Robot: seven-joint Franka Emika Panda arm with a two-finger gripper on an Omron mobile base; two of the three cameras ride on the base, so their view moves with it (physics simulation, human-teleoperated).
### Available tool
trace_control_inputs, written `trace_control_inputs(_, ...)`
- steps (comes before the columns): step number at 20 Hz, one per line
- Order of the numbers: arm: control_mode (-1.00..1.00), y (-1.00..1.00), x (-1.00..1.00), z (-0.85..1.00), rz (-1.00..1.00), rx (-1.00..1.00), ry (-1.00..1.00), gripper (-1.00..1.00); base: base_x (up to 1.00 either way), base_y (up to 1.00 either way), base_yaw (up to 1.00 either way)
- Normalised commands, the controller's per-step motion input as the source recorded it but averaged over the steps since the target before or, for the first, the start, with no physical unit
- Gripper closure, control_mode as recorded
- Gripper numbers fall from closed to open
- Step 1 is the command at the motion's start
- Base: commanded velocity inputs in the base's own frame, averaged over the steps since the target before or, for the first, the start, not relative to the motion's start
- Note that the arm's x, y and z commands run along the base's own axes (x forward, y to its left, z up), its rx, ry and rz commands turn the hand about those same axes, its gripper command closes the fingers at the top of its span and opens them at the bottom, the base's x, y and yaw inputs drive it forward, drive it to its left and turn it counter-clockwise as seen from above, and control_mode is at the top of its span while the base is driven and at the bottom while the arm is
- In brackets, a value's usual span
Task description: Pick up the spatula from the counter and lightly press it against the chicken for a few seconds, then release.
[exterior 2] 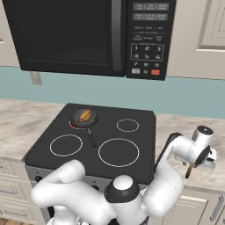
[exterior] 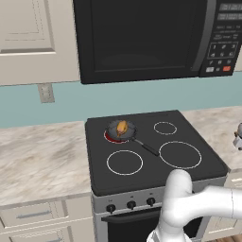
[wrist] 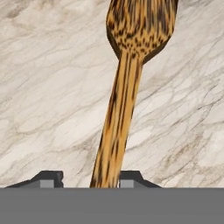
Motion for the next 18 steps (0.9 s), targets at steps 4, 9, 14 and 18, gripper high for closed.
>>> trace_control_inputs(4,-1.0,0.07,-0.06,-0.34,0.0,0.0,0.0,1.0,0.0,0.0,0.0)
trace_control_inputs(9,-1.0,0.07,-0.09,-0.07,0.0,0.0,-0.02,1.0,0.0,0.0,0.0)
trace_control_inputs(14,-1.0,0.11,-0.22,0.07,0.02,-0.01,-0.1,1.0,0.0,0.0,0.0)
trace_control_inputs(18,-1.0,0.11,-0.38,0.23,0.06,-0.02,-0.15,1.0,0.0,0.0,0.0)
